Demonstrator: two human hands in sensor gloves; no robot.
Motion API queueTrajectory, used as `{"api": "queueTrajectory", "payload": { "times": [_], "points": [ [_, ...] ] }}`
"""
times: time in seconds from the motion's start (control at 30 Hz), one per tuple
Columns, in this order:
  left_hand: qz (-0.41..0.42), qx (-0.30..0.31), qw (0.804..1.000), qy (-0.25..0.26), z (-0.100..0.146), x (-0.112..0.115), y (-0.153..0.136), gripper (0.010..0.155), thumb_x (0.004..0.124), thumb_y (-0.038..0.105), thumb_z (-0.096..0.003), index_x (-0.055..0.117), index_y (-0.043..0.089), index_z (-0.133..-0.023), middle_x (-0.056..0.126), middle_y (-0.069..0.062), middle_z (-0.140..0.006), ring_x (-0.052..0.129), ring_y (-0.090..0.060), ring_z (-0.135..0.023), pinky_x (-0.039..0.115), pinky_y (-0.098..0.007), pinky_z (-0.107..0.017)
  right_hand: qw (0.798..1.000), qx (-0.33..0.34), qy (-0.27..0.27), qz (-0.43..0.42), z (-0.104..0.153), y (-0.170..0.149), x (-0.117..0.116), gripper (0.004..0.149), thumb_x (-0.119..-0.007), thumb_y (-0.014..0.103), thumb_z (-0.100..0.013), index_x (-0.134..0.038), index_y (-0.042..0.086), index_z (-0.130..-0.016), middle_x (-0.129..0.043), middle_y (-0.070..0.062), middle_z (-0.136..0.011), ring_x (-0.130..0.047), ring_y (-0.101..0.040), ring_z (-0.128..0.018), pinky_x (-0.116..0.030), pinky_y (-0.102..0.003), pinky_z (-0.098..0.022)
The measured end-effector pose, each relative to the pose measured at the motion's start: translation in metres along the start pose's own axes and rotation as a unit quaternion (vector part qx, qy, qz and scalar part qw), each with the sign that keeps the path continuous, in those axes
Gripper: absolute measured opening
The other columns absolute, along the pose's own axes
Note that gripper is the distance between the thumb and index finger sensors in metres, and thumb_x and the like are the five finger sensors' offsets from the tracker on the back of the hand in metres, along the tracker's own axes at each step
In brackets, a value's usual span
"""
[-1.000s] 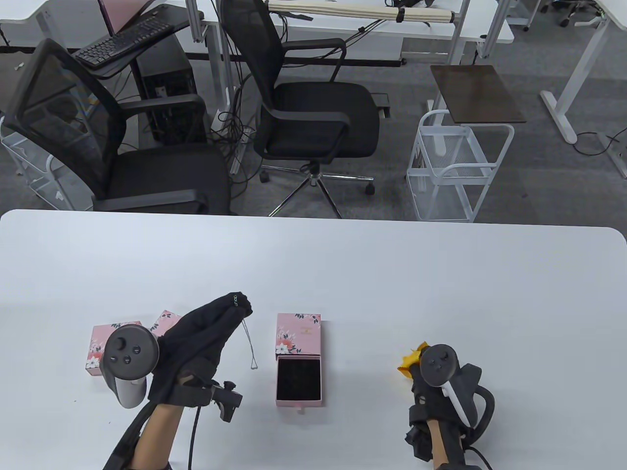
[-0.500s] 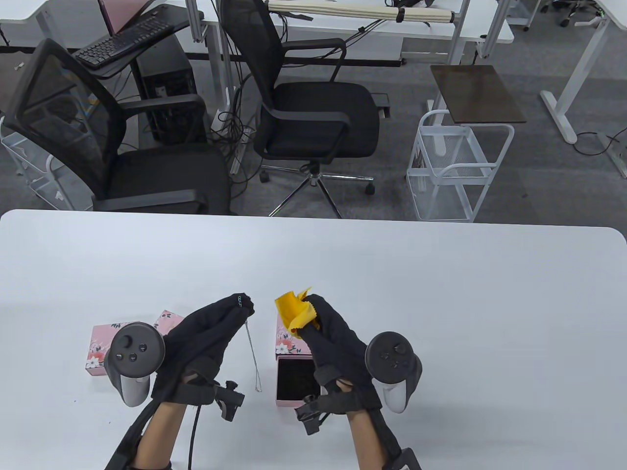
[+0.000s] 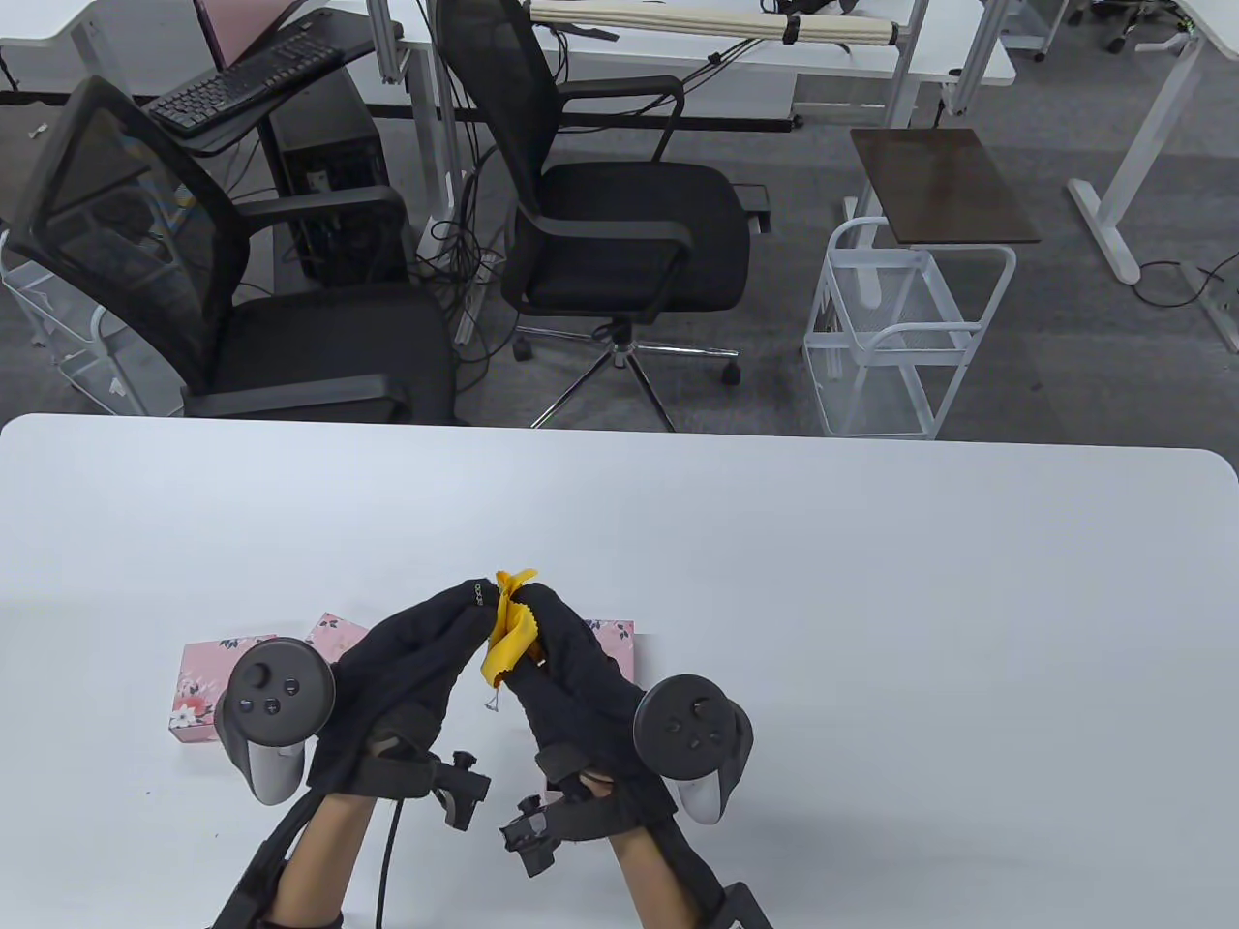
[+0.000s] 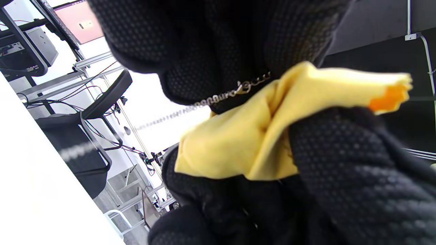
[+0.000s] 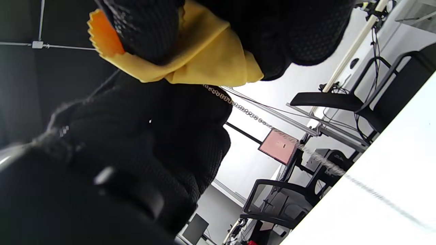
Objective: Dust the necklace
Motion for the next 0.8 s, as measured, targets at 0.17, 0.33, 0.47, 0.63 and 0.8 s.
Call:
{"api": "queueTrajectory", "payload": {
  "times": [0.17,0.33,0.47,0.63,0.8],
  "points": [
    [-0.023,0.009,1.0,0.0,0.003,0.004,0.008,0.037,0.088,0.047,-0.0534,0.093,0.029,-0.086,0.103,-0.001,-0.084,0.098,-0.023,-0.074,0.085,-0.042,-0.053,0.997,0.012,-0.024,0.067,0.004,0.007,-0.006,0.066,-0.08,0.029,-0.061,-0.05,0.004,-0.113,-0.06,-0.033,-0.109,-0.076,-0.053,-0.085,-0.07,-0.058,-0.061],
    [-0.014,0.008,1.0,-0.016,0.006,0.009,0.012,0.037,0.088,0.047,-0.0536,0.093,0.028,-0.086,0.1,-0.003,-0.088,0.094,-0.025,-0.078,0.083,-0.044,-0.056,0.996,0.002,-0.04,0.076,0.005,0.007,-0.003,0.067,-0.082,0.029,-0.059,-0.051,0.003,-0.112,-0.062,-0.032,-0.107,-0.078,-0.051,-0.083,-0.071,-0.057,-0.06],
    [-0.016,0.015,0.999,-0.027,0.008,0.015,0.015,0.037,0.088,0.046,-0.0536,0.093,0.028,-0.086,0.098,-0.004,-0.09,0.092,-0.027,-0.081,0.081,-0.046,-0.058,0.993,-0.005,-0.062,0.098,0.006,0.006,0.001,0.066,-0.085,0.031,-0.058,-0.055,0.004,-0.111,-0.068,-0.03,-0.102,-0.082,-0.047,-0.078,-0.073,-0.055,-0.058],
    [-0.048,0.021,0.999,-0.014,0.011,0.017,0.019,0.037,0.088,0.047,-0.0534,0.093,0.028,-0.086,0.093,-0.003,-0.094,0.086,-0.029,-0.085,0.078,-0.047,-0.06,0.989,-0.014,-0.084,0.119,0.007,0.006,0.002,0.059,-0.085,0.033,-0.058,-0.063,0.004,-0.106,-0.077,-0.026,-0.093,-0.086,-0.043,-0.07,-0.075,-0.054,-0.056],
    [-0.079,0.032,0.996,0.002,0.014,0.017,0.024,0.038,0.088,0.047,-0.053,0.093,0.029,-0.085,0.086,-0.005,-0.099,0.078,-0.032,-0.09,0.075,-0.048,-0.063,0.993,-0.022,-0.067,0.093,0.005,0.0,0.002,0.05,-0.082,0.033,-0.061,-0.067,0.01,-0.104,-0.078,-0.024,-0.093,-0.086,-0.043,-0.071,-0.074,-0.055,-0.057]
  ]
}}
Point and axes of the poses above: the tracker on the back of each hand, its own y axis roughly to the thumb side, its own z axis roughly from the fingertips to the wrist, x = y × z, the point moved 2 cm from there along -z, roughly from the wrist to the fingertips
